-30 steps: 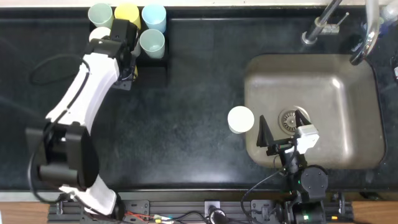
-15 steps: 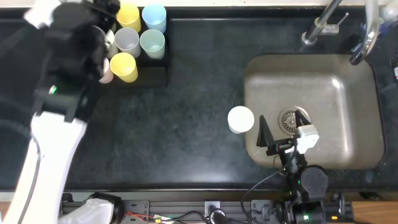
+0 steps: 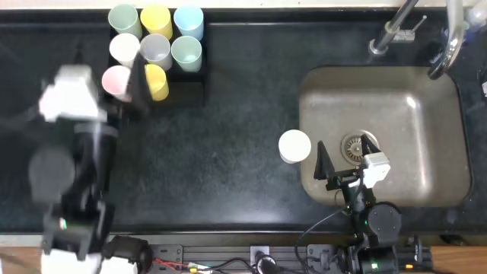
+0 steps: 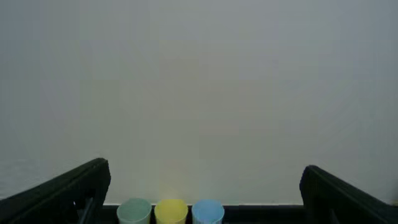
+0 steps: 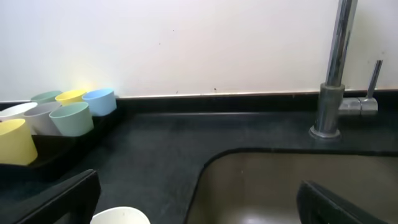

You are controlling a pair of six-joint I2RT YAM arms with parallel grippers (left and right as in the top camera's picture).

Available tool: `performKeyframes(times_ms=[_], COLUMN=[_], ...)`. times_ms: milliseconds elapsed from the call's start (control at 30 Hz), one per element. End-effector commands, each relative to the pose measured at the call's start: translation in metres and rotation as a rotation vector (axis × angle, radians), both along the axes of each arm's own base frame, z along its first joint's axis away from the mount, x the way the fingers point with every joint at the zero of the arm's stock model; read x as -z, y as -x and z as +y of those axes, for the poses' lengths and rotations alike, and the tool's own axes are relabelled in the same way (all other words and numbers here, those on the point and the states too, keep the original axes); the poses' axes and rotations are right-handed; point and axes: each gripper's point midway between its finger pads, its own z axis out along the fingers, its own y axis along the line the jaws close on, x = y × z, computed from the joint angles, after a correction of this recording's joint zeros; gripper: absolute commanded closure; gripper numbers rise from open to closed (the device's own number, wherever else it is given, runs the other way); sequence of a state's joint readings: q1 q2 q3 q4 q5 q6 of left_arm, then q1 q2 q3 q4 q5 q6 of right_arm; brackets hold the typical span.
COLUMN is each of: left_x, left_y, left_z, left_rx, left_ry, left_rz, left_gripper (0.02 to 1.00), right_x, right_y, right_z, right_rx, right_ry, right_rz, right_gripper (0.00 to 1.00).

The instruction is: Store Cups

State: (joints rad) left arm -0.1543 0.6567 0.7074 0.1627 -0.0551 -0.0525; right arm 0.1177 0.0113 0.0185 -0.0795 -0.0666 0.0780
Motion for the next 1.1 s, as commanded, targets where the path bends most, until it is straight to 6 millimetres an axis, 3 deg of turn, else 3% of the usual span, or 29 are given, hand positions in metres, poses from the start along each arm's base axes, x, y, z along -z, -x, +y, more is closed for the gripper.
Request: performKeyframes(times_ms=[33,233,533,867,1033,1100], left_x=[0.042,0.104,0.186,0.214,0.241,0.241], left_y=[0.033,0.058,0.050,0.047,0.048,0.048], left_z=[0.003,0.006,-0.003,-0.003,-0.003,-0.002], left_rx=[0.020,0.023,0.082,0.081,0.083,0.081], left_ry=[-0.054,-0.060,-0.063,-0.065,-0.072,-0.071], left_rz=[-0.040,-0.057,0.052,0.166,0.278,0.278], left_gripper=[0.018,0.018,0.020,0.018,0.018,0.018], right_x=[0.004,0.004,0.004,0.004,0.004,0.004], right_y=[-0.001,-0.001,-0.001,-0.001,-0.001,-0.001], right_z=[-0.001,-0.001,-0.001,-0.001,-0.001,-0.001], right_rx=[0.007,0.007,0.007,0.007,0.007,0.007], right_ry=[-0.004,-0.004,-0.004,-0.004,-0.004,-0.004], right_rz=[0.004,0.004,0.004,0.004,0.004,0.004], right_gripper=[0.003,0.003,0.005,0.003,0.005,0.003])
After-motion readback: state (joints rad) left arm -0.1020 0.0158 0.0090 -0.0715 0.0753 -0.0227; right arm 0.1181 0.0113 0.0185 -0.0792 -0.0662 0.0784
